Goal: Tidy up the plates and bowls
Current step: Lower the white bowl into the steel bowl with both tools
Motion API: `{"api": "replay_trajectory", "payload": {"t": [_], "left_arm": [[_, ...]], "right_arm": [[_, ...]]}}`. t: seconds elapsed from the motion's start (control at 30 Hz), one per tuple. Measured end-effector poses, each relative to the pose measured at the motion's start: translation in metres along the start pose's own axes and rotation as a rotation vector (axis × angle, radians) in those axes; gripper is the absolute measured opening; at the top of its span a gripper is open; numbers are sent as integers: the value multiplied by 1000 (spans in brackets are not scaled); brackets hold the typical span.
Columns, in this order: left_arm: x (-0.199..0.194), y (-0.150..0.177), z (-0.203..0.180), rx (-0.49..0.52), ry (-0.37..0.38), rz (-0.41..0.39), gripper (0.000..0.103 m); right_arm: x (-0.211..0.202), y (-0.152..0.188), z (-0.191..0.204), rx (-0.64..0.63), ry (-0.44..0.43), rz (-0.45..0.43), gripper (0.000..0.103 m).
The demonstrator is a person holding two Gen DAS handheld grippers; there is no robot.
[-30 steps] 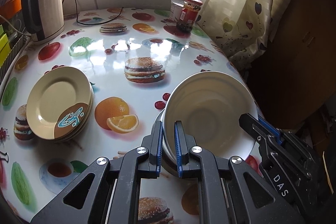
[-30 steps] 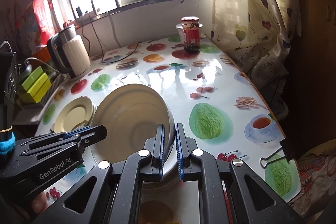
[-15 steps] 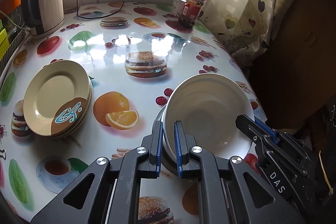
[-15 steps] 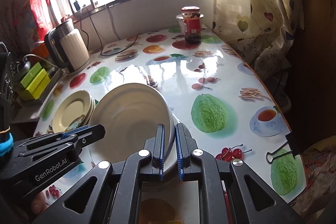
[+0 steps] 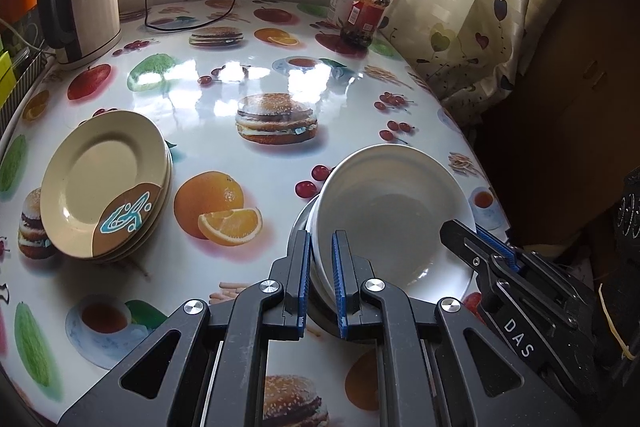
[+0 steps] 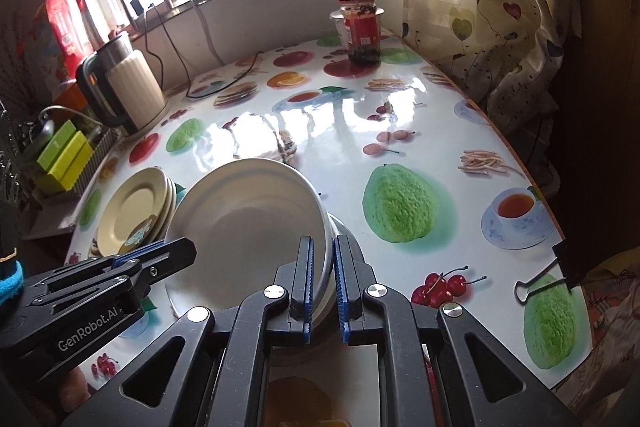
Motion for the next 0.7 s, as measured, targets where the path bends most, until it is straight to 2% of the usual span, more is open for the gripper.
{"api": "replay_trajectory", "payload": {"t": [0.7], "left_arm": [[1, 3, 0, -13, 6, 13, 11]], "right_arm": [[8, -2, -4, 19, -12, 53, 11]]}}
Point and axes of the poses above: each gripper's, at about its wrist camera, not at the fingertips, and x roughly the way its jaws point, z to its left, y to its underside, the point moved 9 cm from there along x, roughly the way its jaws point, and after that the axes turned 3 degrees about -x, right-handed, at the moved point
